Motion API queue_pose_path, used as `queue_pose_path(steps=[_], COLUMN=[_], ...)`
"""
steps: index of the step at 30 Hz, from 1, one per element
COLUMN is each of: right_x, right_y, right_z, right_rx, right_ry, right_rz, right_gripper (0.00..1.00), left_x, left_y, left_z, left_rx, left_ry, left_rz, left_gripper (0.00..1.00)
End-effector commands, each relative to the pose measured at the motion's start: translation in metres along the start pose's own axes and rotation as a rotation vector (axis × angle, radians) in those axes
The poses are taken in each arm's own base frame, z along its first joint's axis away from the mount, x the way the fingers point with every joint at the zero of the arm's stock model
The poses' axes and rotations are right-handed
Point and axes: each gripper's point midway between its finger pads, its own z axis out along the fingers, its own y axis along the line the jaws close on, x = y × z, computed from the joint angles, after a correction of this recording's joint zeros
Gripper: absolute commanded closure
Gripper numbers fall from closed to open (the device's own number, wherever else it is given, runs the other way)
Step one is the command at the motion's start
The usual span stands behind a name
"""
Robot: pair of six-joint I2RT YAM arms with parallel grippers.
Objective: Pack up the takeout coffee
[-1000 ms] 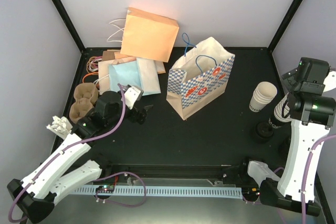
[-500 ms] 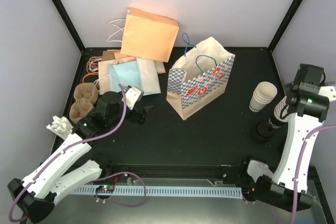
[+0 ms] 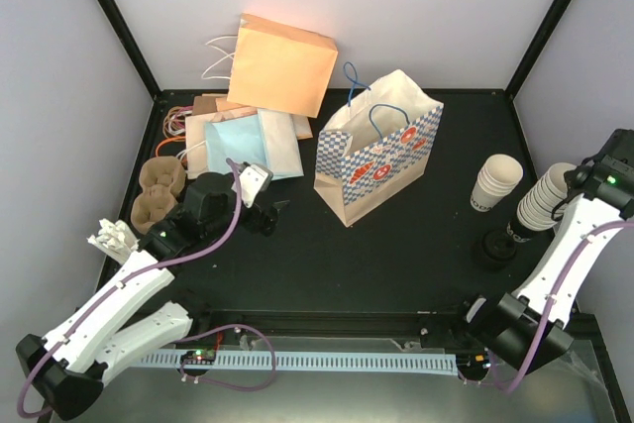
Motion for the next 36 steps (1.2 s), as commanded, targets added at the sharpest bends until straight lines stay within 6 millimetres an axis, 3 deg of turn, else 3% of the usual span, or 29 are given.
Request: queue_pose_path(steps=[1,5,14,17,18,36], right_x=[-0.012,-0.012,-0.012,-0.007,-0.005,0.006], right_y=[0.024,0.034,0.033,0.034,0.035,0.021], right_z=[-0.007,-0.004,0.004,0.01,0.012,0.026], right_rx=[-0.072,-0.064,-0.021,-0.015,-0.019,0.037], right_ry=[0.014,0.065,0.087,0.118,0.128,0.151], right_rz=[-0.01,-0.033,-0.056,-0.054,-0.053,-0.049], right_gripper=[0.35,0.35,0.28,0.46,0.48,0.53], left_x=[-0.006,-0.005,-0.007,-0.007,-0.008,-0.012], left_y=[0.003,0.004,0.009,0.007,0.007,0.005], left_z=[0.001,0.003,0.0,0.001,0.001,-0.008], left_rx=[-0.012,-0.015,-0.045,-0.037,-0.037,-0.026], left_ry=[-0.016,-0.01,-0.022,-0.019,-0.02,-0.052], left_rz=[0.001,0.003,0.003,0.001,0.003,0.006], left_gripper=[0.02,0.01,0.01,0.01,0.01,0.01])
